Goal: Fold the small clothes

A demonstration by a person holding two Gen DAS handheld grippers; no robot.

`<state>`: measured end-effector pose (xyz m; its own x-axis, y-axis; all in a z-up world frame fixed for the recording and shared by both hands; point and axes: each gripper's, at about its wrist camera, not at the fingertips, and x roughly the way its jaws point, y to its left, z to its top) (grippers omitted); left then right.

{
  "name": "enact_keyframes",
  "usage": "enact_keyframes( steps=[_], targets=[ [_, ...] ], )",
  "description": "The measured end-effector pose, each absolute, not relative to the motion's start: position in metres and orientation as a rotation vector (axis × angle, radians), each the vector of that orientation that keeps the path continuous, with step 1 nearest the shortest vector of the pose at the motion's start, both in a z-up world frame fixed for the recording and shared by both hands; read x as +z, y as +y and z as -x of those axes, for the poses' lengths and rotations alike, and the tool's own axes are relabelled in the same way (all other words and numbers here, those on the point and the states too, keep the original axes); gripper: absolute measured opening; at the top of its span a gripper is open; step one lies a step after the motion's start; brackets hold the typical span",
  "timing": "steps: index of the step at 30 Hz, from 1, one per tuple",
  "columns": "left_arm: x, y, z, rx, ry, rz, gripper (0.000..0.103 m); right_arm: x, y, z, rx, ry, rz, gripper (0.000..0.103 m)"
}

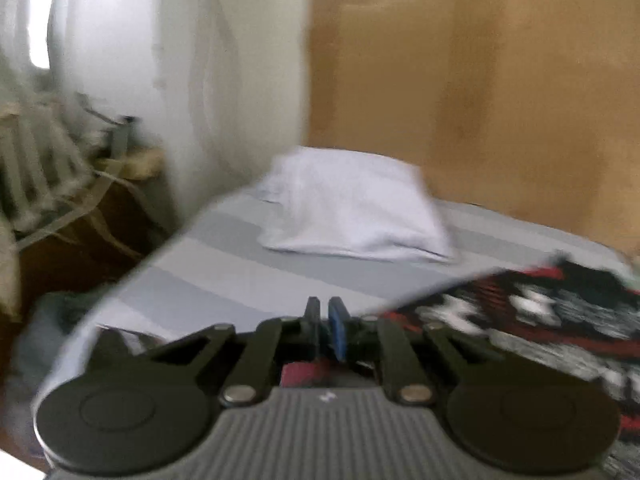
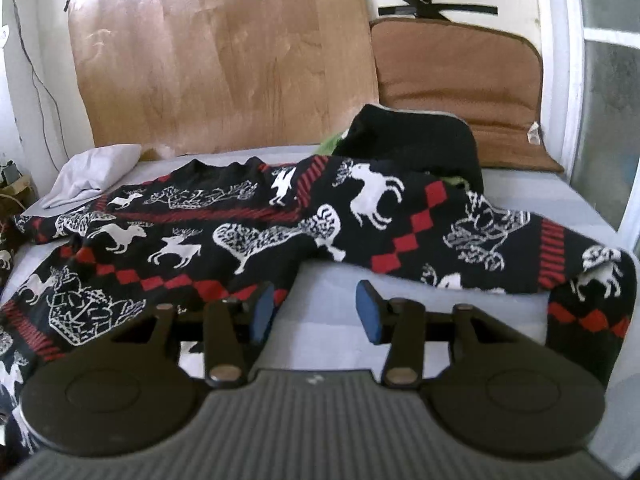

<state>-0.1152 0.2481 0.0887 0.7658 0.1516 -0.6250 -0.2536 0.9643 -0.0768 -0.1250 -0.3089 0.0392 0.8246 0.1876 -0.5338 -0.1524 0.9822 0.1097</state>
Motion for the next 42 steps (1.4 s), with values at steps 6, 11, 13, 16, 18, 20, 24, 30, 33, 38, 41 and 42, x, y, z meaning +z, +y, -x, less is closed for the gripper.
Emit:
enact_keyframes(
  steps=[6, 11, 13, 16, 18, 20, 24, 30, 33, 38, 41, 42],
  targets=[
    [0.063, 0.201, 0.154, -0.108, 0.788, 0.182, 0.022, 0.028, -0.314, 0.143, 0.257, 0.643, -0.210, 0.054],
    [0.030, 0.163, 0.178, -0.218, 0.897, 0.188, 0.026, 0.013, -0.300, 0.149, 0.326, 0.698, -0.270, 0.055],
    [0.019, 0.154, 0.180, -0.251, 0.939, 0.226, 0.020, 0.010, -0.285, 0.153, 0.349, 0.682, -0.226, 0.043],
    [0.015, 0.131, 0.192, -0.254, 0.921, 0.165, 0.009, 0.008, -0.269, 0.155, 0.372, 0.694, -0.171, 0.011],
    [0.022, 0.130, 0.199, -0.280, 0.915, 0.172, 0.006, 0.015, -0.272, 0.156, 0.343, 0.670, -0.114, 0.010],
    [0.037, 0.134, 0.208, -0.300, 0.881, 0.193, 0.006, 0.031, -0.284, 0.158, 0.302, 0.608, -0.082, 0.010],
    [0.039, 0.140, 0.213, -0.303, 0.911, 0.160, 0.006, 0.040, -0.292, 0.152, 0.294, 0.596, -0.050, 0.012],
    [0.021, 0.151, 0.217, -0.282, 0.952, 0.222, 0.019, 0.015, -0.309, 0.155, 0.374, 0.710, -0.252, 0.043],
    [0.022, 0.159, 0.223, -0.303, 0.951, 0.242, 0.033, 0.017, -0.329, 0.177, 0.429, 0.685, -0.387, 0.048],
    [0.015, 0.146, 0.232, -0.383, 0.964, 0.228, 0.036, 0.008, -0.332, 0.210, 0.447, 0.687, -0.373, 0.048],
    [0.015, 0.136, 0.236, -0.383, 0.937, 0.190, 0.030, -0.002, -0.314, 0.217, 0.463, 0.674, -0.335, 0.048],
    [0.015, 0.134, 0.237, -0.383, 0.941, 0.174, 0.019, -0.004, -0.305, 0.220, 0.474, 0.665, -0.315, 0.041]
  ],
)
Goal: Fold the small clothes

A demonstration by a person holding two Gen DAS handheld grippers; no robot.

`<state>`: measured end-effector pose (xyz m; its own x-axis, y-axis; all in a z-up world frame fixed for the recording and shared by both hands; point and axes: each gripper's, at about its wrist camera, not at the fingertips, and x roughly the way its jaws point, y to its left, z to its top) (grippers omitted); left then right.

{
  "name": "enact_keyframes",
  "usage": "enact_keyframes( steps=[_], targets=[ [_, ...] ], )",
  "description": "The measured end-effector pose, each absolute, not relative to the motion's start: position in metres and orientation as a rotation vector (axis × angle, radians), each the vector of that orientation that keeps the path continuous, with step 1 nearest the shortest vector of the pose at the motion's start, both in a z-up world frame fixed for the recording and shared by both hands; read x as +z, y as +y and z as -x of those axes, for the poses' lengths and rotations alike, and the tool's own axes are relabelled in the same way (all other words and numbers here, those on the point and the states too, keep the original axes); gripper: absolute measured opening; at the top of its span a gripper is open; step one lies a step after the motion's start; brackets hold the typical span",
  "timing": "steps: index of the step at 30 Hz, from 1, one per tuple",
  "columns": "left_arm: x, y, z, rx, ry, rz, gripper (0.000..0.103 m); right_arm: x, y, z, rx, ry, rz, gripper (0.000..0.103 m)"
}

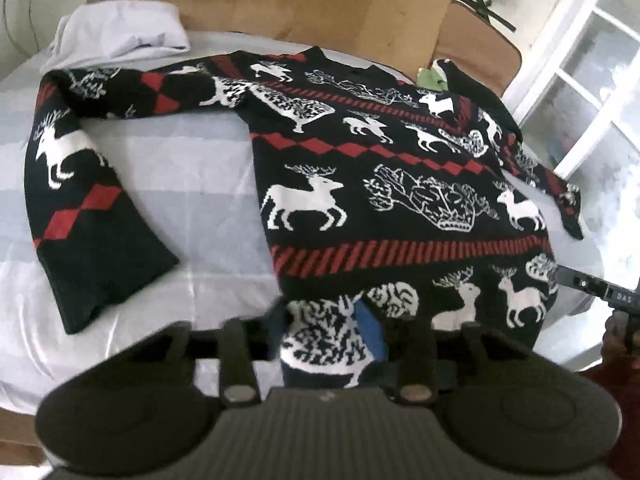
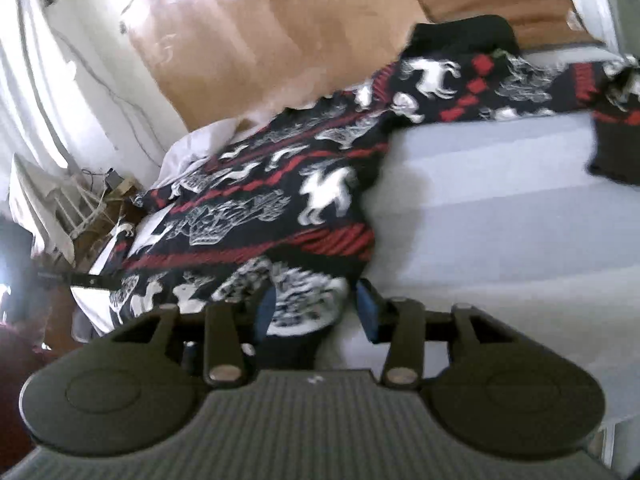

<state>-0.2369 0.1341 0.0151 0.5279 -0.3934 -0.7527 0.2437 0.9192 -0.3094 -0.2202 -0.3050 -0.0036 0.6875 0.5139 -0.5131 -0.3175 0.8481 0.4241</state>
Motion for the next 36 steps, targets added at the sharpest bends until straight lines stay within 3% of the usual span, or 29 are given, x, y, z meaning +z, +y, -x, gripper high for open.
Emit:
enact_keyframes(
  steps=[1, 8, 12, 14, 18, 26, 36],
  targets=[
    [0.015, 0.134, 0.237, -0.388, 0.953, 0.170, 0.012, -0.004, -0.297, 0.222, 0.477, 0.669, -0.278, 0.010],
    [0.023, 0.139, 0.244, -0.429, 0.961, 0.119, 0.012, 0.033, -0.324, 0.230, 0.372, 0.662, -0.156, 0.008],
    [0.019, 0.143, 0.239, -0.417, 0.969, 0.117, 0.017, 0.028, -0.340, 0.217, 0.261, 0.735, -0.135, 0.021],
    [0.028, 0.154, 0.237, -0.369, 0.920, 0.114, 0.028, 0.034, -0.360, 0.214, 0.239, 0.684, -0.235, 0.027],
    [0.053, 0.168, 0.222, -0.298, 0.819, 0.151, 0.030, 0.044, -0.394, 0.200, 0.108, 0.561, -0.452, 0.041],
    [0.076, 0.131, 0.150, -0.340, 0.673, 0.212, 0.031, 0.022, -0.434, 0.195, -0.032, 0.443, -0.816, 0.041],
    [0.010, 0.060, 0.057, -0.327, 0.788, 0.261, 0.031, 0.009, -0.482, 0.169, -0.177, 0.361, -1.004, 0.046]
  ],
)
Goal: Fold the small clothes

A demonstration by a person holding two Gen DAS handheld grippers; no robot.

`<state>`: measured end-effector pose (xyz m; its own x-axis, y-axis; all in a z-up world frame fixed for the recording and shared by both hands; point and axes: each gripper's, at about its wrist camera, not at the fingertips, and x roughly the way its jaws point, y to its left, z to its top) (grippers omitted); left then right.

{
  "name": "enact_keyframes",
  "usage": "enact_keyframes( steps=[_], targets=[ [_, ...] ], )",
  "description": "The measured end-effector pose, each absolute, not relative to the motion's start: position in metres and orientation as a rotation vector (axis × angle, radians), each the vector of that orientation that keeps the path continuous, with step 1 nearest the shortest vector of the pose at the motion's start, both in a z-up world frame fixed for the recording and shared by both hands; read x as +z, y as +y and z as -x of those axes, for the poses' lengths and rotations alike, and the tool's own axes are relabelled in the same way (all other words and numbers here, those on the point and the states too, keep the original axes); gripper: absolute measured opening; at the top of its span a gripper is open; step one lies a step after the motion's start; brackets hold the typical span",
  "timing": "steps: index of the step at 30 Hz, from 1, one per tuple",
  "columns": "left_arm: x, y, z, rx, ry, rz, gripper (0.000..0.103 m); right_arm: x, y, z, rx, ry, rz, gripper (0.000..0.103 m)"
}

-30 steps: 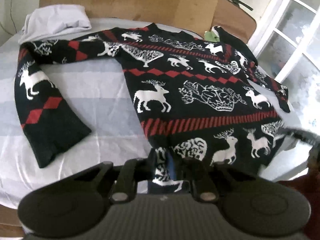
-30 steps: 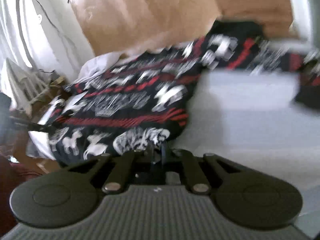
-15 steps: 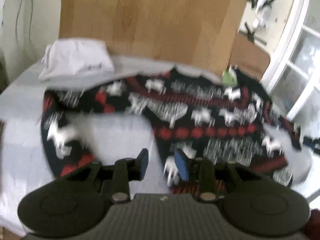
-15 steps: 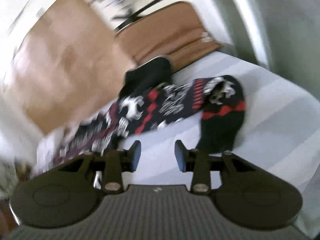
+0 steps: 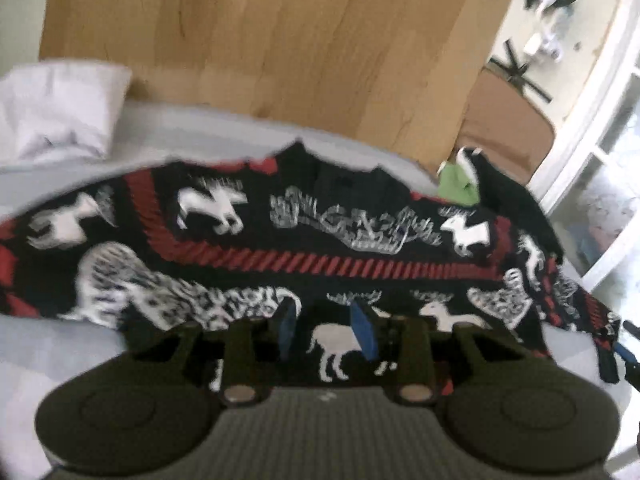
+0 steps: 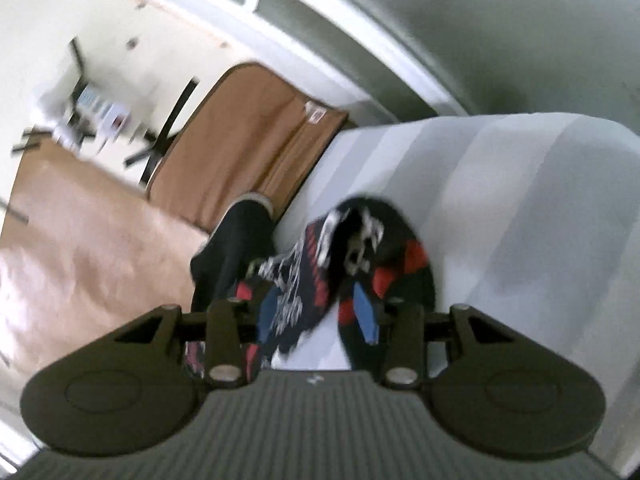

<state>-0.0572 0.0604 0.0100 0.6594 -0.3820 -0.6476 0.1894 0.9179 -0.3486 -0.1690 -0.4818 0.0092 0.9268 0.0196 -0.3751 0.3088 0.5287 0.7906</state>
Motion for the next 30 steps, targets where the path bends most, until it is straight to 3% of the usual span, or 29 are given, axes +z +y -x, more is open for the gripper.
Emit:
enact_keyframes(
  steps=[6, 8, 9, 12, 17, 22, 25, 27, 30],
  targets=[
    [0.001, 0.051, 0.059, -0.331, 0.729, 0.197, 0.032, -0.009, -0.514, 0.134, -0.193, 0.304, -1.152, 0.048],
    [0.000, 0.050, 0.062, -0.335, 0.713, 0.187, 0.032, -0.010, -0.515, 0.128, -0.227, 0.292, -1.144, 0.035],
    [-0.001, 0.050, 0.063, -0.336, 0.707, 0.188, 0.032, -0.008, -0.515, 0.127, -0.257, 0.290, -1.124, 0.009],
    [-0.003, 0.053, 0.065, -0.344, 0.687, 0.201, 0.032, 0.007, -0.509, 0.136, -0.272, 0.220, -1.063, 0.010],
    [-0.005, 0.065, 0.064, -0.387, 0.681, 0.290, 0.038, 0.085, -0.446, 0.138, -0.138, 0.127, -0.712, 0.010],
    [-0.003, 0.098, 0.067, -0.401, 0.615, 0.478, 0.038, 0.154, -0.315, 0.120, 0.106, 0.116, -0.284, 0.010],
    [-0.005, 0.112, 0.065, -0.391, 0.603, 0.555, 0.037, 0.159, -0.233, 0.108, 0.262, 0.151, -0.123, 0.011],
    [-0.006, 0.117, 0.062, -0.384, 0.611, 0.588, 0.036, 0.140, -0.182, 0.097, 0.385, 0.232, -0.051, 0.016],
    [-0.008, 0.123, 0.060, -0.377, 0.615, 0.619, 0.037, 0.082, -0.118, 0.073, 0.545, 0.510, 0.066, 0.046]
  ],
)
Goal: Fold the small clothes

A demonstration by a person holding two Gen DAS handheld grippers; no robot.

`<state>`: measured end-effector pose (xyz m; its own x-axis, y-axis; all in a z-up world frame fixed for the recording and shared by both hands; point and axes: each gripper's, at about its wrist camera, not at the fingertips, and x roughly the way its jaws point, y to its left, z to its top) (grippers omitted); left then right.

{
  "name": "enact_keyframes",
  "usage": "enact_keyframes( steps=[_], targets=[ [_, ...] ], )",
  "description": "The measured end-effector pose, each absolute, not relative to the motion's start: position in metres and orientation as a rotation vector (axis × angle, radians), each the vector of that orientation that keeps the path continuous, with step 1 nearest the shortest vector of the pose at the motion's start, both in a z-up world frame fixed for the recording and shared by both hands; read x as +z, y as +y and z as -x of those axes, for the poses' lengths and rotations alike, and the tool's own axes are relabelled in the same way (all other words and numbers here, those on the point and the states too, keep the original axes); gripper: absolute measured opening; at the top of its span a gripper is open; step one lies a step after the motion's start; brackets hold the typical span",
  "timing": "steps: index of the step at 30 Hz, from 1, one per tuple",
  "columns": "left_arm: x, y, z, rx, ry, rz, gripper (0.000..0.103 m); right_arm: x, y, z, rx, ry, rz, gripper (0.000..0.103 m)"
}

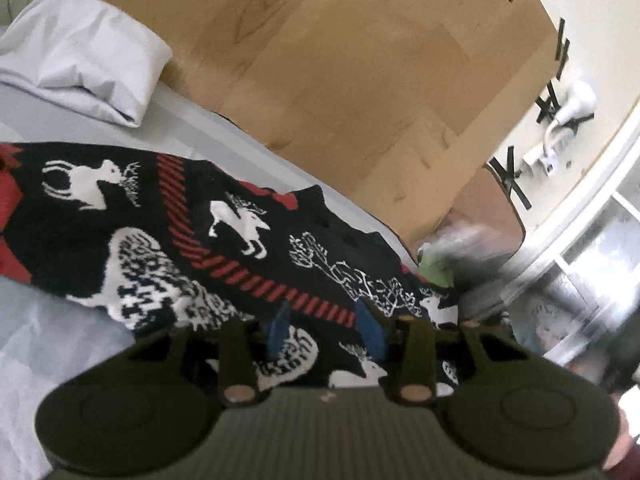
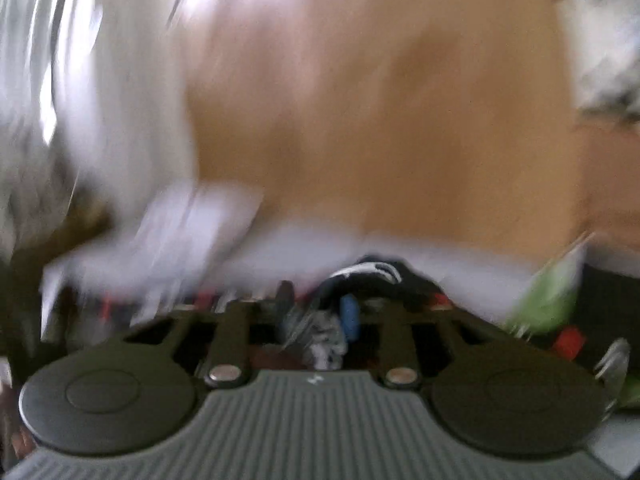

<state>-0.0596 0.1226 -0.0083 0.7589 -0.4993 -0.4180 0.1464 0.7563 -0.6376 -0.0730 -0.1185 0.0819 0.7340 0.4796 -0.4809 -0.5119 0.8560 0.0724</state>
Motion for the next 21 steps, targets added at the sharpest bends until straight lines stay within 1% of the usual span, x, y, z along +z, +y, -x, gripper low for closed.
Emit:
enact_keyframes(
  steps=[2, 4, 7, 11, 17, 21],
  targets=[
    [-0.010, 0.125, 0.058, -0.378, 0.620, 0.632, 0.037, 0.051, -0.105, 0.073, 0.558, 0.646, 0.115, 0.045],
    [-0.012, 0.125, 0.056, -0.390, 0.632, 0.641, 0.037, 0.042, -0.124, 0.086, 0.579, 0.692, 0.052, 0.046],
    [-0.013, 0.124, 0.055, -0.414, 0.650, 0.643, 0.038, 0.060, -0.163, 0.103, 0.569, 0.680, -0.049, 0.049],
    [-0.014, 0.120, 0.054, -0.430, 0.659, 0.636, 0.038, 0.078, -0.223, 0.128, 0.422, 0.604, -0.144, 0.049],
    [-0.006, 0.119, 0.055, -0.489, 0.654, 0.643, 0.039, 0.092, -0.273, 0.121, 0.232, 0.513, -0.250, 0.048],
    [0.014, 0.110, 0.047, -0.492, 0.632, 0.602, 0.039, 0.083, -0.298, 0.107, 0.236, 0.480, -0.311, 0.039]
  ],
)
